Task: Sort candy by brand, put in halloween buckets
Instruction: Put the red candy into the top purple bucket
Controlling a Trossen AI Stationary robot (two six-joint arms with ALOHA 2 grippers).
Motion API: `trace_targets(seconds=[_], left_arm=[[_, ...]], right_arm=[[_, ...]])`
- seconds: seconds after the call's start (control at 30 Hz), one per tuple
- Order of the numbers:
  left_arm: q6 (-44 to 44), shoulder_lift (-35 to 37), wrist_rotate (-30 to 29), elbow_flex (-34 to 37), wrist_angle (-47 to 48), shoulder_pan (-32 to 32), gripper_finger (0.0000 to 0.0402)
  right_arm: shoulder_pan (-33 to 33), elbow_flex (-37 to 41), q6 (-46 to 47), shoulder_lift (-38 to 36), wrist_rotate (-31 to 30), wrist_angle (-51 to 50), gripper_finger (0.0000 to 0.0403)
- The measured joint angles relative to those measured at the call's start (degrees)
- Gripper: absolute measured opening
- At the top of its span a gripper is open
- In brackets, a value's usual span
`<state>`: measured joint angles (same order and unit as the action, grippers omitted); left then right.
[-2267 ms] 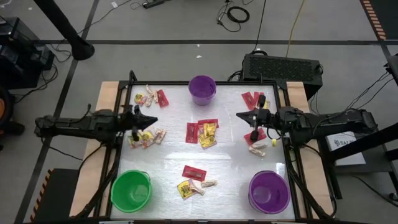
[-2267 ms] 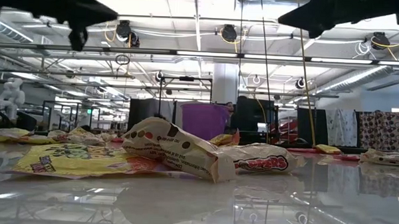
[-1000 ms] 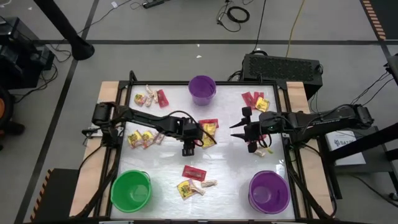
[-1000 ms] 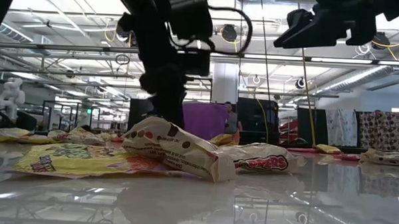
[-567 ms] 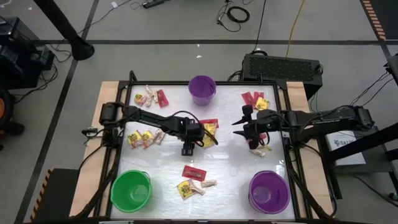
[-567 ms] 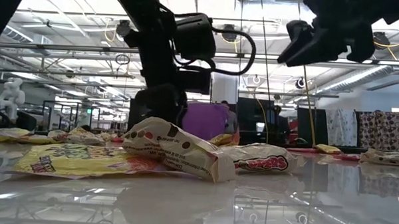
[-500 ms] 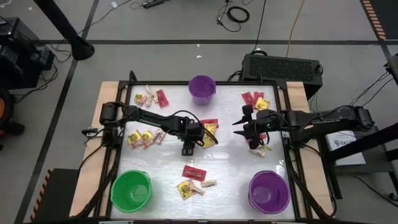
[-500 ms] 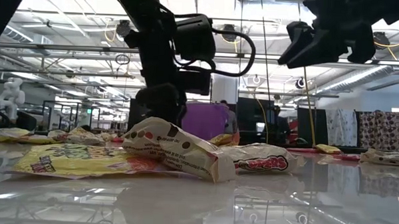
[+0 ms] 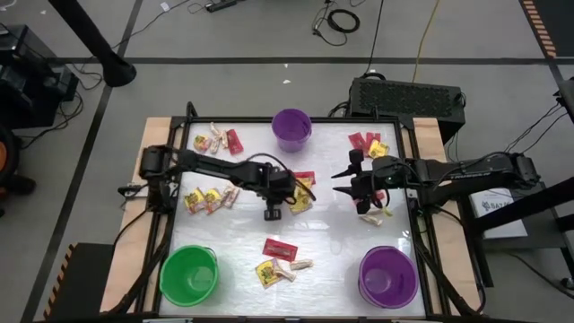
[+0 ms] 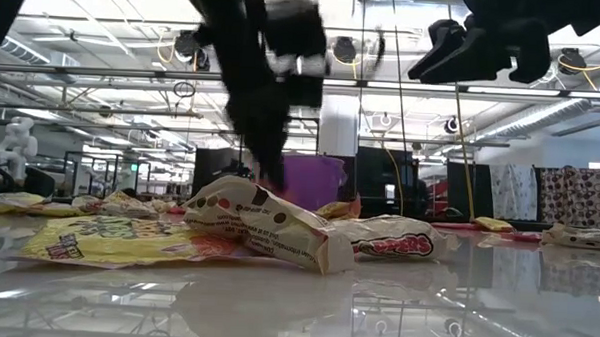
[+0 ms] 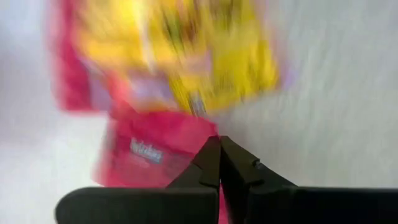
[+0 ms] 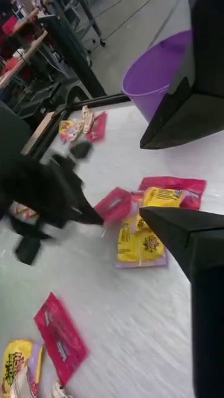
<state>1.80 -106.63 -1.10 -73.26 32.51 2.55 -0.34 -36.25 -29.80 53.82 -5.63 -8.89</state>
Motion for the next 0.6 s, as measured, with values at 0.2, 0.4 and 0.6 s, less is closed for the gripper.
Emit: trace_targets(seconds=[0.2,0.4,0.6], left_arm=[[0.62,8.06,-12.27,-1.48,-2.41,2.16,0.0002],[1.92,12.24,-17.64,-1.92,-9.59,9.31,0.0001],[1.56,11.75,-15.89,-1.88,-15.41,15.93,0.0001]], right_arm=[[0.06,0.00,2.23,0.00,-0.21,1.77,0.0155],[0.07,0.00,3.61,0.00,-0.22,2.29,0.0155],[0.07,0.00,3.80,0.00,-0.15,2.34,0.0155]])
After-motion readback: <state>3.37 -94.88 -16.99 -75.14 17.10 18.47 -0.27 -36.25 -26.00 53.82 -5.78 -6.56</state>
